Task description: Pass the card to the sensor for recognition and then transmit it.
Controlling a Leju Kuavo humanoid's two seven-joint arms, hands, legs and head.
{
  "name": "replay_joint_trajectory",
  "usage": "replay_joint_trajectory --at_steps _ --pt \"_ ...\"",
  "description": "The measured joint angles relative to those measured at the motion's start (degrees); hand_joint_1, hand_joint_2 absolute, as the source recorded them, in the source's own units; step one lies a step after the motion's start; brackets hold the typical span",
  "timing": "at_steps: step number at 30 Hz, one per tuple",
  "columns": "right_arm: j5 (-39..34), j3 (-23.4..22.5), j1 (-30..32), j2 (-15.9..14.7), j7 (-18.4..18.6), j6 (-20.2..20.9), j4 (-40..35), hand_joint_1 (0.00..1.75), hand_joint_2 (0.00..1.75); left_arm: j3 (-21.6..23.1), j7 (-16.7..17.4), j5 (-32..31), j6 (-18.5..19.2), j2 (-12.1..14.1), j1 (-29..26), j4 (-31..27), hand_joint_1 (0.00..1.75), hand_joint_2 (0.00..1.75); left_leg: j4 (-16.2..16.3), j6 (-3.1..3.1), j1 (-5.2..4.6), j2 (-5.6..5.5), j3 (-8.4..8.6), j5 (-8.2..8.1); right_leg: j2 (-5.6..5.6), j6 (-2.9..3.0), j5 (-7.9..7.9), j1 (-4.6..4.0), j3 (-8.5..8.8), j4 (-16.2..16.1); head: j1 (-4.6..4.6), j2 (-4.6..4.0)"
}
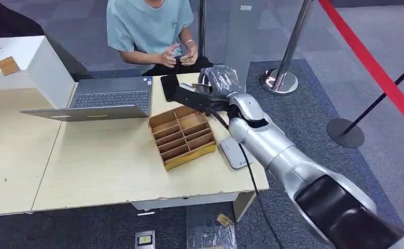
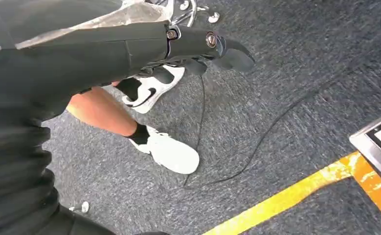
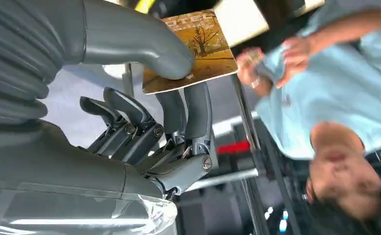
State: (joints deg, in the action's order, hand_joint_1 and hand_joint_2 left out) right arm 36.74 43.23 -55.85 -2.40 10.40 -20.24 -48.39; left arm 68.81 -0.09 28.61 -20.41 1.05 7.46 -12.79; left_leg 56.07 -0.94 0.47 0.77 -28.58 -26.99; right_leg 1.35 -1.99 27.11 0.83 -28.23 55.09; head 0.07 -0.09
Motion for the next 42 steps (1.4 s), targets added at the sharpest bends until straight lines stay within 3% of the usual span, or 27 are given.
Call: replay_joint_trajectory --at_steps 13,20,21,22,37,42 --pt "9.2 1.0 -3.2 1.2 -1.2 -4.3 -0.2 1.75 1.75 0.0 0.6 -1.0 0.6 -0.5 0.6 0.0 0.0 1.75 0.0 0.0 0.0 -0.01 -0.02 0.0 0.0 0.0 0.0 0.0 0.01 0.0 0.0 0.0" --pt "10.2 1.4 -3.2 1.4 -1.4 -5.4 -0.2 1.75 1.75 0.0 0.8 -1.2 0.8 -0.5 0.6 0.0 0.0 1.75 0.0 0.0 0.0 -0.01 -0.02 0.0 0.0 0.0 0.0 0.0 0.01 0.0 0.0 0.0" --pt "10.7 1.5 -3.2 1.7 -1.6 -5.9 -0.2 0.79 1.75 0.0 1.0 -1.4 0.8 -0.6 0.7 0.0 0.0 1.75 0.0 0.0 0.0 -0.01 -0.02 0.0 0.0 0.0 0.0 0.0 0.01 0.0 0.0 0.0" --pt "10.7 1.8 -3.2 2.0 -2.1 -6.1 -0.2 0.0 1.75 0.0 1.1 -1.5 1.0 -0.7 0.7 0.0 0.0 1.75 0.0 0.0 0.0 -0.01 -0.02 0.0 0.0 0.0 0.0 0.0 0.0 0.0 0.0 0.0" --pt "11.9 2.3 -1.7 2.5 -2.4 -6.4 -0.3 0.0 1.75 0.1 1.1 -1.5 0.9 -1.0 0.7 0.0 0.0 1.75 0.0 0.0 0.0 0.0 -0.02 0.0 0.0 0.0 0.0 0.0 -0.01 0.0 0.0 0.0" --pt "14.9 2.2 0.3 -1.0 0.8 -1.0 -4.8 0.0 1.75 0.1 0.2 0.3 0.6 -1.0 0.0 0.0 0.0 1.75 0.0 0.0 0.0 -0.01 0.0 -0.01 0.0 0.0 0.0 0.0 -0.01 0.0 0.0 0.0"
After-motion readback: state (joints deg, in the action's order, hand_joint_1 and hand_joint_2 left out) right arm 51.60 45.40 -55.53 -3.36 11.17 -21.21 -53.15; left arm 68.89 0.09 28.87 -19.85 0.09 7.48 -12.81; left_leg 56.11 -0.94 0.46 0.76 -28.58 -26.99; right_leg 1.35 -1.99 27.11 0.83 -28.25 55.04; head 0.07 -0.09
